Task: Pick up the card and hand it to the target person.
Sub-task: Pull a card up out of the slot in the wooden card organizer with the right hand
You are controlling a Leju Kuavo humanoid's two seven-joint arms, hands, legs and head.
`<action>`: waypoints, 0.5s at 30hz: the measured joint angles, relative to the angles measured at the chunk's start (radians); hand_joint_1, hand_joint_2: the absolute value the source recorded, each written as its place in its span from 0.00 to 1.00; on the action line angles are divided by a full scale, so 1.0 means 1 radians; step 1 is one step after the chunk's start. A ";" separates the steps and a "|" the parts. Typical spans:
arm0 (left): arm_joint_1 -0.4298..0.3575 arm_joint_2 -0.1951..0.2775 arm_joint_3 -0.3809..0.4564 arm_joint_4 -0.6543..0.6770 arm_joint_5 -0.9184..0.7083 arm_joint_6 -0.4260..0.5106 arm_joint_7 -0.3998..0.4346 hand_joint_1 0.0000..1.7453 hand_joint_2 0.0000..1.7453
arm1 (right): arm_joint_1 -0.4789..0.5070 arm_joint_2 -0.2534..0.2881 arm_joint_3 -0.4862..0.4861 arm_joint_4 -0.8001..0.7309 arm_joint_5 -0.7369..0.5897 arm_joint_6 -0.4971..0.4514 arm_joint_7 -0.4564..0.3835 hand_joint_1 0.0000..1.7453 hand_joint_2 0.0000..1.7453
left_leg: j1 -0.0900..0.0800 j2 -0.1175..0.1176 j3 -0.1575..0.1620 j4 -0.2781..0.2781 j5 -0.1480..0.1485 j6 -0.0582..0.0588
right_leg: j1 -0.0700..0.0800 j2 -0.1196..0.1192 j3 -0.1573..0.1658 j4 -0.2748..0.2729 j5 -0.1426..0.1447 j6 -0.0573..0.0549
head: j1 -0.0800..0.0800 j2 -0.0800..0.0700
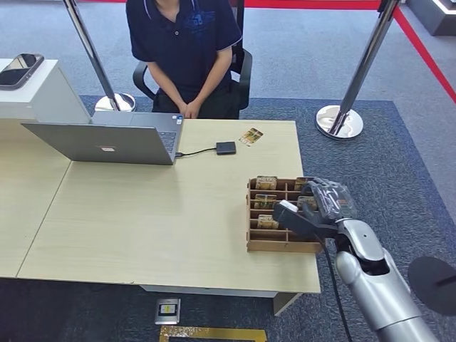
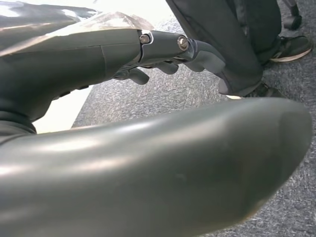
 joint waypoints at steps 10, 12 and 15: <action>-0.001 -0.001 0.008 -0.001 0.008 0.006 0.002 0.00 0.00 | -0.023 0.008 0.007 0.013 0.000 0.004 -0.001 0.58 1.00 | 0.000 0.001 0.000 0.000 0.000 0.000 | 0.000 0.001 0.000 0.000 0.000 0.000 | 0.000 0.000; -0.001 -0.001 0.008 0.000 0.009 0.006 0.002 0.00 0.00 | -0.027 0.010 0.008 0.017 0.000 0.004 -0.001 0.61 1.00 | 0.000 0.001 0.000 0.000 0.000 0.000 | 0.000 0.001 0.000 0.000 0.000 0.000 | 0.000 0.000; -0.001 -0.001 0.008 0.000 0.009 0.006 0.002 0.00 0.00 | -0.027 0.010 0.008 0.017 0.000 0.004 -0.001 0.71 1.00 | 0.000 0.001 0.000 0.000 0.000 0.000 | 0.000 0.001 0.000 0.000 0.000 0.000 | 0.000 0.000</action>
